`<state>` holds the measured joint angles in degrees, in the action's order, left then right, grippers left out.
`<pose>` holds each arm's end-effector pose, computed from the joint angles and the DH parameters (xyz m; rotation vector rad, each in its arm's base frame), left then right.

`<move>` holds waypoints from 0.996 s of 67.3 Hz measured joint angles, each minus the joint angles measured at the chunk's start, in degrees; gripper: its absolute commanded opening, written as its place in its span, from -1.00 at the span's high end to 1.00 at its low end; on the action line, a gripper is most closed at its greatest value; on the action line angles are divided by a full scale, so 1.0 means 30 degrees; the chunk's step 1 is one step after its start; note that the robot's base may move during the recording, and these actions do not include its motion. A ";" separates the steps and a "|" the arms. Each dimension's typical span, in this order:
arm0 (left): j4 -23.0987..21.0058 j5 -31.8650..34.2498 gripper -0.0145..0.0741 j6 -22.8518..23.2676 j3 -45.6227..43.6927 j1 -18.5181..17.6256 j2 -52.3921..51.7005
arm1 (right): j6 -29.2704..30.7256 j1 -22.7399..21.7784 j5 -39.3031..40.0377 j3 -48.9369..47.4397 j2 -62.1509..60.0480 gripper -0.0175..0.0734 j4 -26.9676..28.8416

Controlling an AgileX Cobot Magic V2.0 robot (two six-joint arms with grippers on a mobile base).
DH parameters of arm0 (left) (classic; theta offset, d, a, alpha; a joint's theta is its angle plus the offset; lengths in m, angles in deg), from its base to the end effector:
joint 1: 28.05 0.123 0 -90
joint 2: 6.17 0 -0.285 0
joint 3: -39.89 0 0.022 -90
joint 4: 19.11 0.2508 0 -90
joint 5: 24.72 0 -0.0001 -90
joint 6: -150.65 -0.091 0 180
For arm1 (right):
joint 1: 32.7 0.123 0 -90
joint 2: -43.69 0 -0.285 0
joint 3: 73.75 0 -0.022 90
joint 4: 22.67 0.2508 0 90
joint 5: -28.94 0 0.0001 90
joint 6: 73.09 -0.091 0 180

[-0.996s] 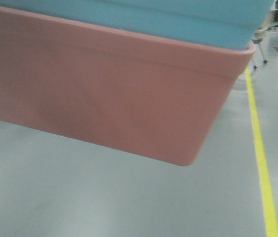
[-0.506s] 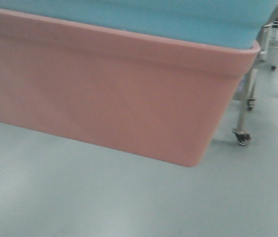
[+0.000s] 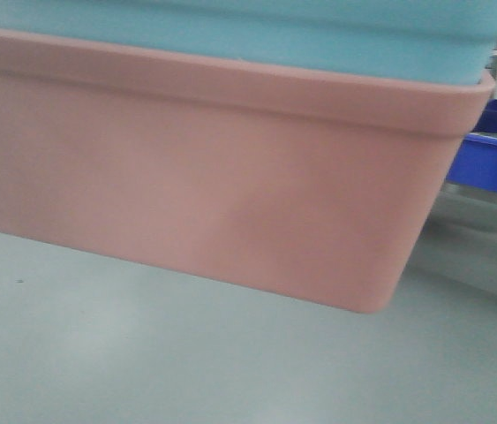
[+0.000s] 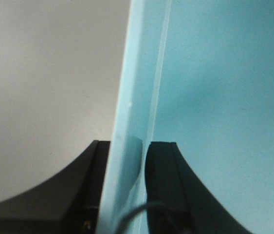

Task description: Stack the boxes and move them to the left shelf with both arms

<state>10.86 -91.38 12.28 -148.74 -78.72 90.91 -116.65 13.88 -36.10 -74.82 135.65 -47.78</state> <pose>0.2371 -0.2235 0.3632 0.3223 2.4527 0.0675 0.2303 0.1924 0.3506 -0.1964 2.5377 -0.0148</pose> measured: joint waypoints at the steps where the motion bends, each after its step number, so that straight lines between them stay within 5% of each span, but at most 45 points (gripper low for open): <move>1: -0.0011 0.0000 0.70 0.0000 0.0000 0.0000 0.0000 | 0.0000 0.0000 -0.0038 0.0000 0.0000 0.55 0.0000; 67: -0.1240 0.0387 0.70 -0.0751 0.0000 -0.0203 0.0252 | 0.0034 0.0000 -0.1489 -0.0017 0.0000 0.55 -0.0755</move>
<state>7.14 -90.22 10.03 -148.74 -79.33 91.66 -116.55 13.88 -40.57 -74.87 135.65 -50.05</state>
